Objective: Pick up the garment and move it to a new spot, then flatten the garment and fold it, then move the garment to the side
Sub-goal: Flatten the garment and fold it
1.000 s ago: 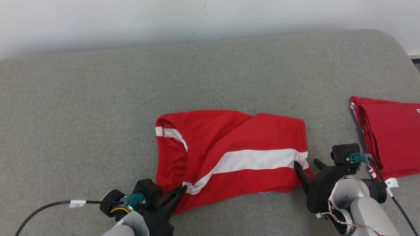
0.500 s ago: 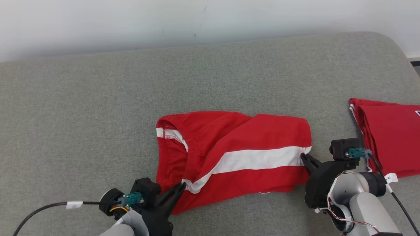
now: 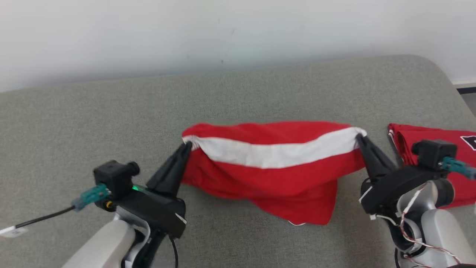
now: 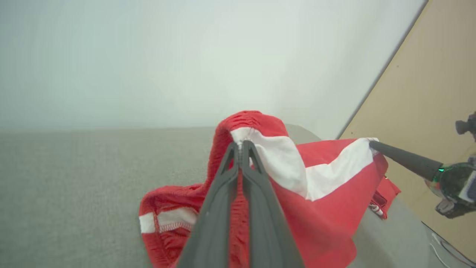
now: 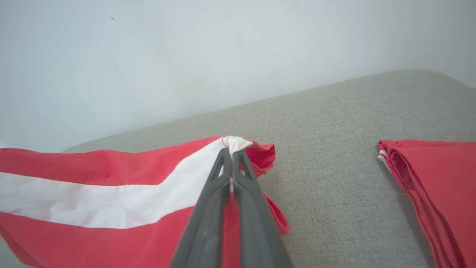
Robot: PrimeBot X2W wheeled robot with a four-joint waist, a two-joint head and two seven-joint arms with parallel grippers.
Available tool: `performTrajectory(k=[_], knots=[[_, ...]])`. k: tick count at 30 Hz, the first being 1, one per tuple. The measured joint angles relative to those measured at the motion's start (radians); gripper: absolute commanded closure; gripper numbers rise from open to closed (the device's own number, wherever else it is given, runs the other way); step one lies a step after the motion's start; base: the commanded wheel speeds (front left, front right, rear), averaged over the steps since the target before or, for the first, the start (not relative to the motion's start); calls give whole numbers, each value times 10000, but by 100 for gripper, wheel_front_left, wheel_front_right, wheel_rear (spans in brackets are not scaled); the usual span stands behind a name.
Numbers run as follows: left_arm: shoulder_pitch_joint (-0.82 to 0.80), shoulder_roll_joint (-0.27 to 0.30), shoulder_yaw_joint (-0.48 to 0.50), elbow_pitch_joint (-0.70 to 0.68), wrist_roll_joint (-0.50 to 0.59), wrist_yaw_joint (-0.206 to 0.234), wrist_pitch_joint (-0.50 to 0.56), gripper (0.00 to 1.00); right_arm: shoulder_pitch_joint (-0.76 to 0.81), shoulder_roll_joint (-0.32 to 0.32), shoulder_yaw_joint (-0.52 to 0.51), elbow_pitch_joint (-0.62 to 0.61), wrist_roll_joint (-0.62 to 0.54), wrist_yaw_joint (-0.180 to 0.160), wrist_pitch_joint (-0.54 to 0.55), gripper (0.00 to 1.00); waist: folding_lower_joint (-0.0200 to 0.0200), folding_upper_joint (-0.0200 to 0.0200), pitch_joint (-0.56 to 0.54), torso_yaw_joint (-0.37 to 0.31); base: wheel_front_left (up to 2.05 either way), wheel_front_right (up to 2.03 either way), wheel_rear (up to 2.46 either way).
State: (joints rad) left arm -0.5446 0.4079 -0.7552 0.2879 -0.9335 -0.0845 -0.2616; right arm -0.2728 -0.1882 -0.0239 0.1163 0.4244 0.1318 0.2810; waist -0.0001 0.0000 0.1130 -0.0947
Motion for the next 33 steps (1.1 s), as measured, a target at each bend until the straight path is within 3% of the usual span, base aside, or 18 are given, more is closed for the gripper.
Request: performTrajectory(k=[8,15,20,25,33], knots=[[164,-140,1574,-1014,-763,-209,-8,100,-455,-240,-247,-968,665,0,-518,100,0,-1,-446,-68,0,0,0],[-474,54,1875,-1522,-1377,-290,537,100,-1353,-412,-249,-1622,633,0,-1068,100,0,0,-528,-239,0,0,0],[-837,21,2226,-1793,-2481,-313,1137,100,-2040,-560,-194,-1875,433,0,-1524,100,1,0,-552,-347,0,0,0],[-1060,199,2332,-1916,-2552,-313,1325,100,-2266,-593,-230,-2065,215,0,-1908,100,1,0,-621,-400,0,0,0],[-971,23,2376,-2054,-2949,-295,1371,100,-2212,-625,-293,-2115,98,0,-2111,100,1,0,-608,-373,0,0,0]])
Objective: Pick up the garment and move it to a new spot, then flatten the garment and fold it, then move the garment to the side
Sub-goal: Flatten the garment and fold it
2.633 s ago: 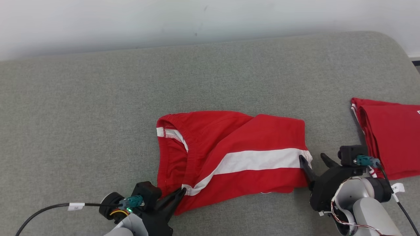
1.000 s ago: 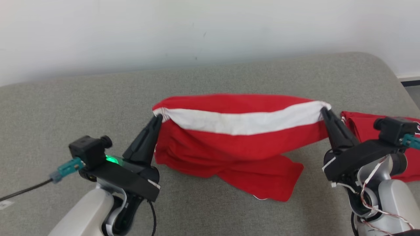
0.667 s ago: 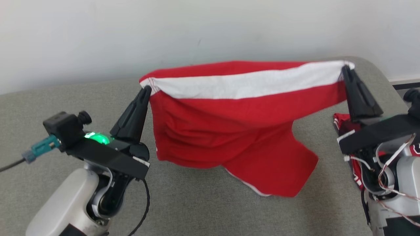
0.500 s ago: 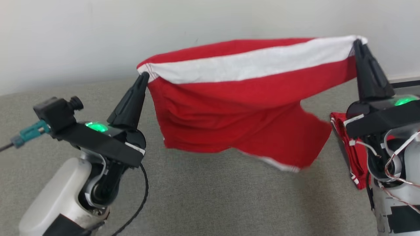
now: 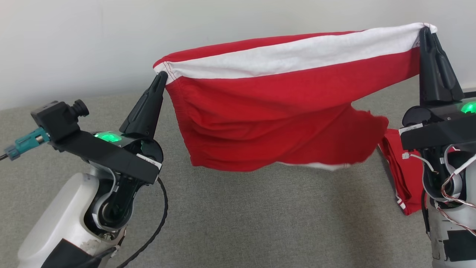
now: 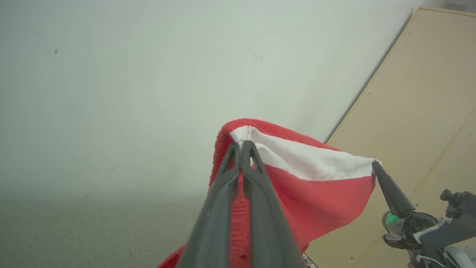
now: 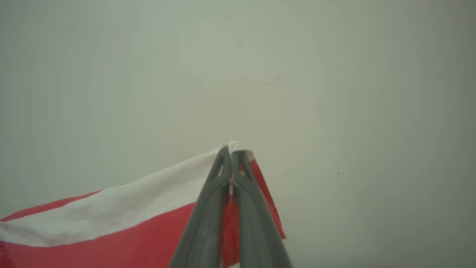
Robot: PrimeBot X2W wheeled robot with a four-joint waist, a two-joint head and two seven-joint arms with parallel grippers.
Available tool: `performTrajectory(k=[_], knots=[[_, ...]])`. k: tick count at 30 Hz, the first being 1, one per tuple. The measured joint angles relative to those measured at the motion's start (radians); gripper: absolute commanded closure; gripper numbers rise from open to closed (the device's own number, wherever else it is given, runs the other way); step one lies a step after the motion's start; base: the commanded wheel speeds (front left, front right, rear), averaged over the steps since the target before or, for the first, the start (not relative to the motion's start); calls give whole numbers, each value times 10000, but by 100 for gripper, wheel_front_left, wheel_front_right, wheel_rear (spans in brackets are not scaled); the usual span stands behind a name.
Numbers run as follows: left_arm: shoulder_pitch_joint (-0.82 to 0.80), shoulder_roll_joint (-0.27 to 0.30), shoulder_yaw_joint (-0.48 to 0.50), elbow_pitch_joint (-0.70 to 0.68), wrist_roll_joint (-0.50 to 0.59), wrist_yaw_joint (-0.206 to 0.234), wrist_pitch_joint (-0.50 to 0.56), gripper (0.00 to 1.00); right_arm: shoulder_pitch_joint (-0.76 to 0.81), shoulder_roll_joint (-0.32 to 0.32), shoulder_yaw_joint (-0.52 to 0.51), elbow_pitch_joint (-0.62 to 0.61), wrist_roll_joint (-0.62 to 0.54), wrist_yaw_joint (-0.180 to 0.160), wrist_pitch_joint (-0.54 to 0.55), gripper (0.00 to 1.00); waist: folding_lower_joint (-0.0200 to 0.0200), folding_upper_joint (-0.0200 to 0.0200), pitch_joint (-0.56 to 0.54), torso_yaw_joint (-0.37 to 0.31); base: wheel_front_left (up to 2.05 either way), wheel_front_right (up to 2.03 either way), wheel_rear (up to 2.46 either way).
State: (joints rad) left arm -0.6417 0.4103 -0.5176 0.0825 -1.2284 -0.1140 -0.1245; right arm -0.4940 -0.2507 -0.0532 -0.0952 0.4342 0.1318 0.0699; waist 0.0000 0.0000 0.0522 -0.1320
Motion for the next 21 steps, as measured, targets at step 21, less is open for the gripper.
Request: performTrajectory(k=[21], knots=[[571,-151,-548,594,711,178,-512,100,653,-366,869,1183,-1022,0,-180,100,0,0,165,46,0,0,0]])
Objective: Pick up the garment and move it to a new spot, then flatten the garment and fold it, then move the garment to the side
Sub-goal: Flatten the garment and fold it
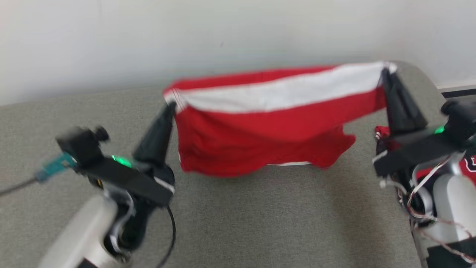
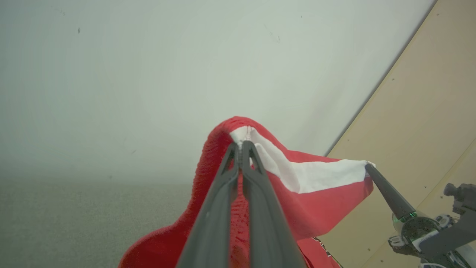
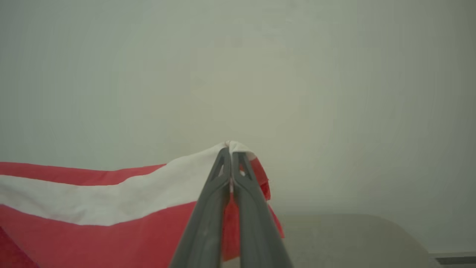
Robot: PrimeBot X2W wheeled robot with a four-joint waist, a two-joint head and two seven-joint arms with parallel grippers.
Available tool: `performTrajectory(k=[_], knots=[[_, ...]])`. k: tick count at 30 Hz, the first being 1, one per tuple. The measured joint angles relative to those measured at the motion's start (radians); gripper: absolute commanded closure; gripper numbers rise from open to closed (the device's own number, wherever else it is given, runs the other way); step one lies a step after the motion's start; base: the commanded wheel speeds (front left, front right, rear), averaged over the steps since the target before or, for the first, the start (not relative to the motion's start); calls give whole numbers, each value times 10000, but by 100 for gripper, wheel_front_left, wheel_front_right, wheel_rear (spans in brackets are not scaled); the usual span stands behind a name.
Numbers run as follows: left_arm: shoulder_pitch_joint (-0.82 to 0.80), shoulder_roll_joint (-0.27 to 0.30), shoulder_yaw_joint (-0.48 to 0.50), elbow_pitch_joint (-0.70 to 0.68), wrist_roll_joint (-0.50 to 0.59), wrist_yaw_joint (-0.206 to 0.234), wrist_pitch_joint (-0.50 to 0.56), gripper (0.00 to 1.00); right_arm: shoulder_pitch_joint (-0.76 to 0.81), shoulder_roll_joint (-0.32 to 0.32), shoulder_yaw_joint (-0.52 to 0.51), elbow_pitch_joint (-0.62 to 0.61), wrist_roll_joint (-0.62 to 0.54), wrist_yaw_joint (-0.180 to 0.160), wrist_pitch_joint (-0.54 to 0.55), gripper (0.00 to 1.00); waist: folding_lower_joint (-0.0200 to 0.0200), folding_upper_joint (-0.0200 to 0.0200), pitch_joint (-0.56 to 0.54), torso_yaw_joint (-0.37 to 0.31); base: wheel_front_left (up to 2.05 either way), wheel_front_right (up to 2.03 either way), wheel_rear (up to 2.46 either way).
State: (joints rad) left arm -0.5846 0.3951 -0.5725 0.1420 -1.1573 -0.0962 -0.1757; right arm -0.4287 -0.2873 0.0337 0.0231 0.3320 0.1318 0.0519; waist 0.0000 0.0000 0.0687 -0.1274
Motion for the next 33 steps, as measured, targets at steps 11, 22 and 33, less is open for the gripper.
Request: performTrajectory(k=[11,22,33], knots=[[1870,-307,-1434,1783,623,527,188,100,2029,389,36,2167,138,0,-171,100,0,0,401,253,0,0,0],[2202,-408,-1724,2717,1118,940,-184,0,2540,583,182,3559,-433,0,261,0,0,0,471,304,0,0,0],[3403,-380,-732,1875,2679,2167,-846,0,3867,1595,-1695,2441,-1381,0,-809,0,-1,0,-79,356,0,0,0]])
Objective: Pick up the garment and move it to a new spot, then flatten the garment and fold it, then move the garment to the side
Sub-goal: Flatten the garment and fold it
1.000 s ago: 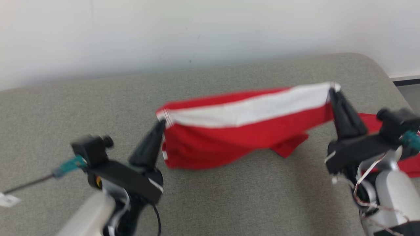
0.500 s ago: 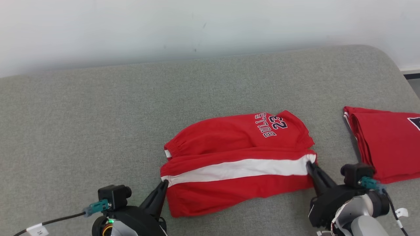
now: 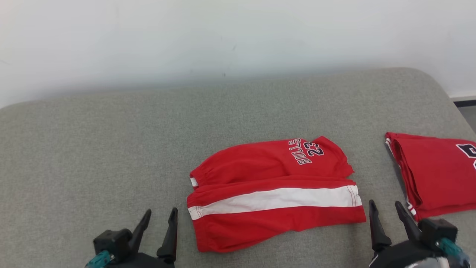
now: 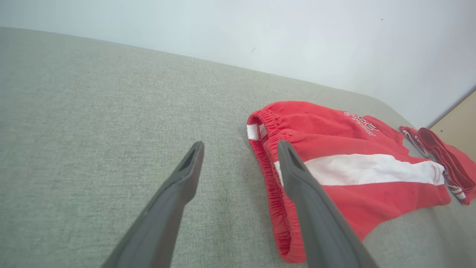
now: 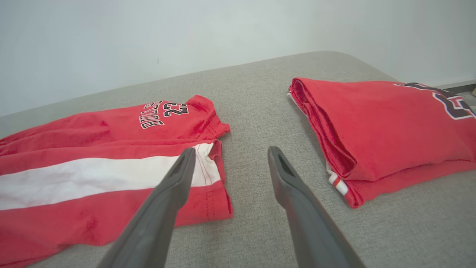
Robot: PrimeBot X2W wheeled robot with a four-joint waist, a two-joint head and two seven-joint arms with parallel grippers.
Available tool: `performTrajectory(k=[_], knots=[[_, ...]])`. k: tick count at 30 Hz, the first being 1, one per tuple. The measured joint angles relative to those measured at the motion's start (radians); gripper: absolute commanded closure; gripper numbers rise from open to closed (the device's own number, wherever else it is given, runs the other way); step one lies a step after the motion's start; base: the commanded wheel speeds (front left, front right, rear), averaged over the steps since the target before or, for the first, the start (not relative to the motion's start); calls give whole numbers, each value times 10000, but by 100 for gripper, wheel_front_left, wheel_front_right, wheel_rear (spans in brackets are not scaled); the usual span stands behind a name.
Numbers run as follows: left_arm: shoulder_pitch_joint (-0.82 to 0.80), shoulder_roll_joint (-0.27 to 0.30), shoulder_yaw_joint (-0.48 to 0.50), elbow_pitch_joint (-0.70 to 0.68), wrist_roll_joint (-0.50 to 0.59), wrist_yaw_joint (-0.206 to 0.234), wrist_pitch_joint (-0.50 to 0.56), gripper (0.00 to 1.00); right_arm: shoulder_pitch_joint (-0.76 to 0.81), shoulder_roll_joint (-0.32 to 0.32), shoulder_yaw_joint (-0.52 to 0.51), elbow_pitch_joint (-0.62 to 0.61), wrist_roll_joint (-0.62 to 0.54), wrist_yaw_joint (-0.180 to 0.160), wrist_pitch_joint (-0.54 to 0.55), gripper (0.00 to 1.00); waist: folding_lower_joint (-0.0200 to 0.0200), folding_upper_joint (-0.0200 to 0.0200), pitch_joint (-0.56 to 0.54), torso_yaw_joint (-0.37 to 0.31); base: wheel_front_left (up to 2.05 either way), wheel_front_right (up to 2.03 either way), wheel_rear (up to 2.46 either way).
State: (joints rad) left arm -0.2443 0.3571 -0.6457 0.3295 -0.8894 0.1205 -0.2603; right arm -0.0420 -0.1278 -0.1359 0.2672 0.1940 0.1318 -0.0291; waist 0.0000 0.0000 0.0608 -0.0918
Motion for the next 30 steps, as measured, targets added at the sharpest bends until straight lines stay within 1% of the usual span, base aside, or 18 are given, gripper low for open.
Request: performTrajectory(k=[3,5,6,10,16,18,24,30], knots=[[570,-270,1005,-895,1214,276,-21,0,443,324,-276,-564,-165,0,-504,0,0,1,-171,49,0,0,0],[1090,-476,1618,-1354,2220,479,-21,0,696,453,-313,-876,-276,0,-844,0,0,0,-280,85,0,0,0],[1356,-606,1967,-1530,2543,550,-21,0,813,512,-313,-974,-293,0,-968,0,0,0,-334,104,0,0,0],[2116,-1108,2872,-2048,4036,468,-21,0,1208,671,-69,-1325,-412,0,-1582,0,-1,0,-521,184,0,0,0],[2903,-1795,3986,-2334,5616,290,-21,0,1522,742,113,-1480,-773,0,-2059,0,-1,0,-714,269,0,0,0],[3171,-1996,4188,-2259,5935,111,-21,0,1647,744,192,-1342,-809,0,-2104,0,-1,0,-777,290,0,0,0],[3610,-2451,4692,-1885,6449,-426,-21,0,1805,759,286,-1057,-723,0,-2173,0,-1,-1,-925,338,0,0,0],[3649,-2708,5049,-1661,6721,-842,-21,0,1757,759,332,-997,-706,0,-2178,0,-1,0,-911,254,0,0,0]])
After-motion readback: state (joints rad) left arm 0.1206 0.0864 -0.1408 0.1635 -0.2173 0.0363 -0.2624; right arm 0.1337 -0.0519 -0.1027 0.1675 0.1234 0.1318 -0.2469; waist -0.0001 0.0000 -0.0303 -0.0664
